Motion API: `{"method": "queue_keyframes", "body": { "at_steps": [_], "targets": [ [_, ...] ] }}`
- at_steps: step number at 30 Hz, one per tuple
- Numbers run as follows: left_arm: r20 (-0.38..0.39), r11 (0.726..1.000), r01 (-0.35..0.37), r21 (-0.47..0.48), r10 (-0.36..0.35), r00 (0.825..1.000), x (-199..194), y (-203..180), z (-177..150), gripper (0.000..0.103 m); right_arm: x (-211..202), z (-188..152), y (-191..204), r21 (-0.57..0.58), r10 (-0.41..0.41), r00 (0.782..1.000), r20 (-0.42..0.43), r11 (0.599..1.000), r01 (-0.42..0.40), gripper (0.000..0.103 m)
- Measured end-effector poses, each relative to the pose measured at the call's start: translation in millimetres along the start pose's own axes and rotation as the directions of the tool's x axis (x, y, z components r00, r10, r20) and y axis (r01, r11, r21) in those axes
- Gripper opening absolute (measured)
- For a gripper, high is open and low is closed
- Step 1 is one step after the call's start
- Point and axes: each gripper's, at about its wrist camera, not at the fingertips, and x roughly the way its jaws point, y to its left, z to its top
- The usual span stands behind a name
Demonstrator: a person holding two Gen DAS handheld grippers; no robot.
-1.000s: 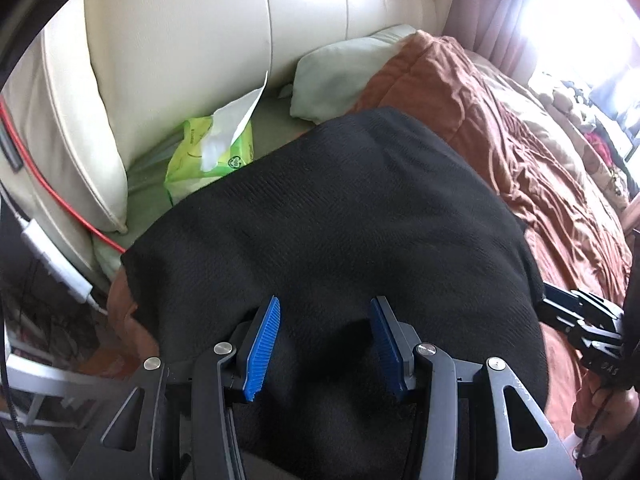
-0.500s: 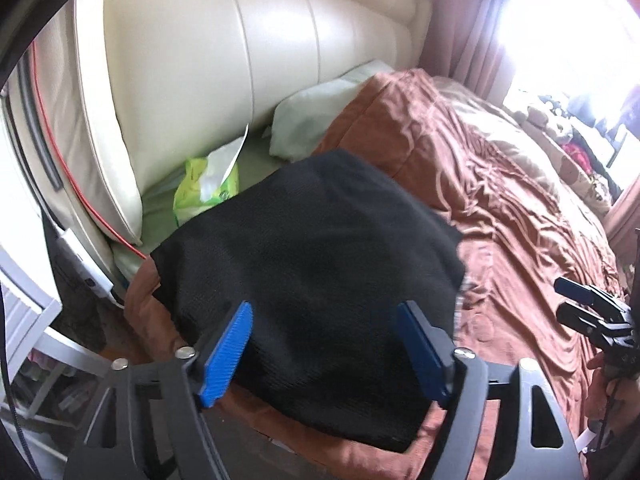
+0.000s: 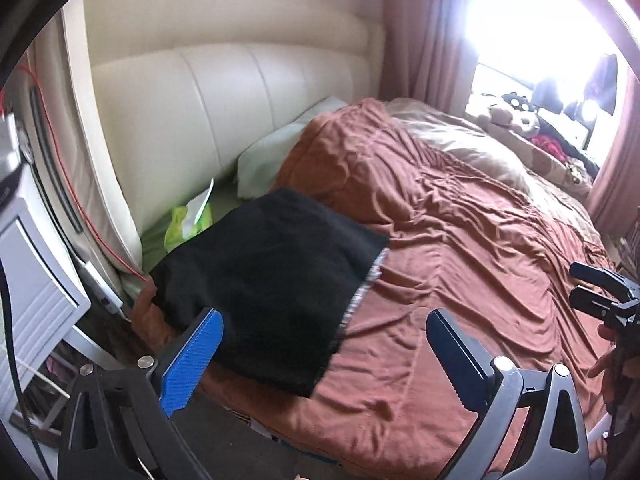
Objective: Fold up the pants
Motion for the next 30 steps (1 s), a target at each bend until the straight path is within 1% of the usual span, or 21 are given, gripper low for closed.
{"method": "queue_keyframes", "body": {
  "at_steps": [3, 8, 14, 17, 21, 30],
  "targets": [
    [0.019, 0.999, 0.017, 0.032, -0.018, 1.000, -19.2, -18.9, -4.6, 0.102, -33.5, -10.1, 0.3, 0.005, -0.023, 0.999, 0.025, 1.000, 0.023, 0.103],
    [0.034, 0.997, 0.043, 0.062, -0.046, 0.998, -48.7, -47.9, -18.6, 0.102, -80.4, -28.0, 3.1, 0.020, -0.032, 0.998, 0.051, 0.999, 0.031, 0.103],
    [0.056, 0.994, 0.078, 0.072, -0.083, 0.995, -81.7, -69.7, -34.0, 0.102, -138.8, -52.2, 7.9, 0.026, -0.047, 0.995, 0.087, 0.999, 0.045, 0.103],
    [0.053, 0.991, 0.092, 0.095, -0.097, 0.994, -98.3, -83.1, -46.1, 0.102, -165.0, -66.3, 10.7, 0.037, -0.057, 0.993, 0.101, 0.998, 0.053, 0.103],
    [0.059, 0.987, 0.123, 0.105, -0.130, 0.990, -116.0, -95.3, -61.6, 0.102, -197.0, -85.9, 17.1, 0.038, -0.081, 0.991, 0.105, 0.996, 0.077, 0.103],
    [0.093, 0.978, 0.156, 0.141, -0.170, 0.981, -161.5, -125.5, -92.3, 0.103, -269.4, -125.4, 39.4, 0.047, -0.161, 0.976, 0.143, 0.987, 0.156, 0.103]
  ]
}}
